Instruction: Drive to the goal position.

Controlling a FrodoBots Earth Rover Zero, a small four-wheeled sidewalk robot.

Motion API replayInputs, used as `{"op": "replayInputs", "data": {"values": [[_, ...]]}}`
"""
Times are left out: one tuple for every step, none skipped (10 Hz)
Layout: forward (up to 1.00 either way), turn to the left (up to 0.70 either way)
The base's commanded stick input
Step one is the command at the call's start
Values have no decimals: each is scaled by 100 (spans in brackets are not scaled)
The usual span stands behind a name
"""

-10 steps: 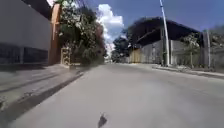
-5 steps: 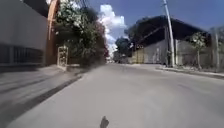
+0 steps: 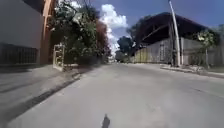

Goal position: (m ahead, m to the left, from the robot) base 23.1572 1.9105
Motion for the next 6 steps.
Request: {"op": "replayInputs", "data": {"values": [[100, 1], [100, 1], [100, -1], [100, 1], [100, 1], [100, 1]]}}
